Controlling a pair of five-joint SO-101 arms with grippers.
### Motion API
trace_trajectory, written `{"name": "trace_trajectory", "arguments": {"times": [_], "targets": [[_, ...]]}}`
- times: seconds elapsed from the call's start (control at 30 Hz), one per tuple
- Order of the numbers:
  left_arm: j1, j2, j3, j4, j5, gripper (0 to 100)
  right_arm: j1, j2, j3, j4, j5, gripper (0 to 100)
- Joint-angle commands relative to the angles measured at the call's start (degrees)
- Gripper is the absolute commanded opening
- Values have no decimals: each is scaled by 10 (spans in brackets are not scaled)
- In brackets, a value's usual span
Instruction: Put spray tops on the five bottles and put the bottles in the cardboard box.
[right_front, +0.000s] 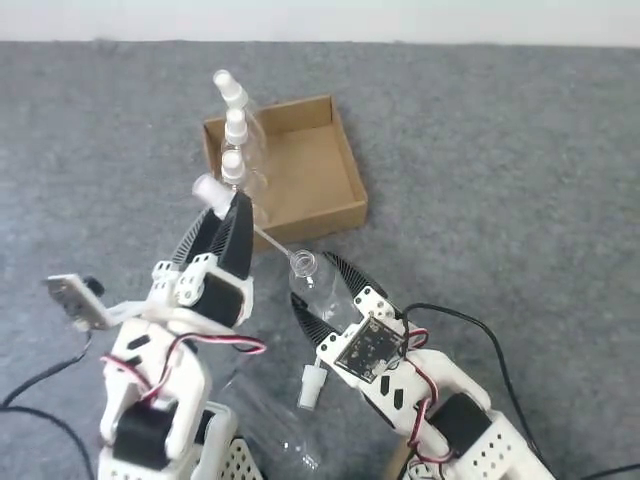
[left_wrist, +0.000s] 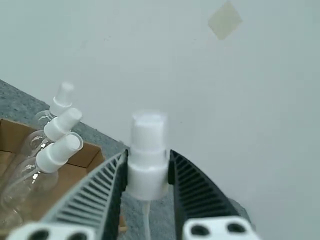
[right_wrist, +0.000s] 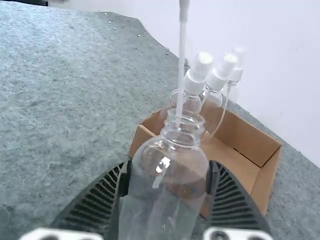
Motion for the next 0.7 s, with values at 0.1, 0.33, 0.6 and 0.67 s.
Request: {"name": "trace_trajectory", "arguments": {"times": [0.1,0.33,0.6,0.67], "targets": [[4,-11,49,-106,-36,12,0,-9,10,-12,8,111],[79,-11,51,-76,-79,12,3,-9,10,-12,8,111],[103,-11,51,-63,-94,12,33,-9,10,-12,4,111],[103,-11,51,-63,-94,12,33,-9,10,-11,4,111]]}}
